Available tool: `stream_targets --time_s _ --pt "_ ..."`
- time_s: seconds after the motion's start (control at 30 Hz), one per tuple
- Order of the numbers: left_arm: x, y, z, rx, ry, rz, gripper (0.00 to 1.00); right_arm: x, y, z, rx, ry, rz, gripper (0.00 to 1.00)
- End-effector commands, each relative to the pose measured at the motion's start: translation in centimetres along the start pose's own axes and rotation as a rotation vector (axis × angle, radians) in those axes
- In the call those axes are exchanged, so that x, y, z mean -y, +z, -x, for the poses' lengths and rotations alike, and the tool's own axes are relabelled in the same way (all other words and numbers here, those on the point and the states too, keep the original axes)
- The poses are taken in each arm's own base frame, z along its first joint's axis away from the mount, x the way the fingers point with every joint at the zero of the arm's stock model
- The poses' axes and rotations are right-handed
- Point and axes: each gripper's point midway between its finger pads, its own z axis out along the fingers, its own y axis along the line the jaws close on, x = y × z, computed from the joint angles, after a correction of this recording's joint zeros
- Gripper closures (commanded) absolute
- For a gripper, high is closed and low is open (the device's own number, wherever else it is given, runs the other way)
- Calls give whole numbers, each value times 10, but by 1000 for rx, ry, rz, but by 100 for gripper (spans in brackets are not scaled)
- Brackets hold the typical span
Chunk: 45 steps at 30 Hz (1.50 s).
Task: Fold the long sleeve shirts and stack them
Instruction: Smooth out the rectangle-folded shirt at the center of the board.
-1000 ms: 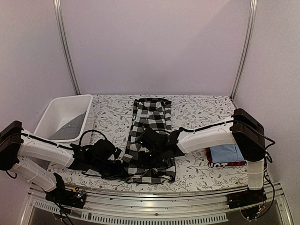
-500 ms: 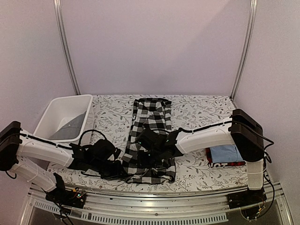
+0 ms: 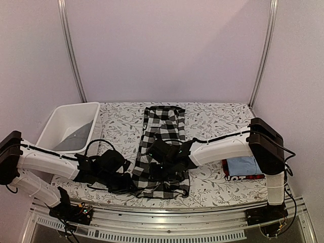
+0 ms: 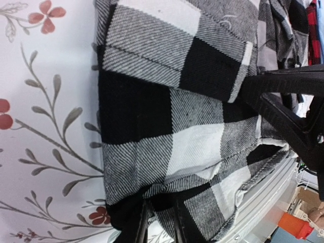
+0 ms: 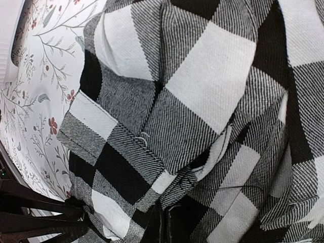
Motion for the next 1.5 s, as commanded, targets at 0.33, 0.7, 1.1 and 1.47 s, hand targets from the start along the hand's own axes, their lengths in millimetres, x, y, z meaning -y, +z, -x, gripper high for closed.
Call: stream_targets --time_s 0.33,0.7,1.1,1.47 --pt "12 -15 5 32 36 -10 81 -8 -32 -3 13 -18 14 100" --pt "12 -18 5 36 35 -9 81 0 -33 -12 -12 -26 -5 100" --pt "36 -40 17 71 71 -47 79 -14 -66 -7 46 -40 53 74" --pt "51 -16 2 -29 111 -119 80 21 -96 -37 51 40 124 84"
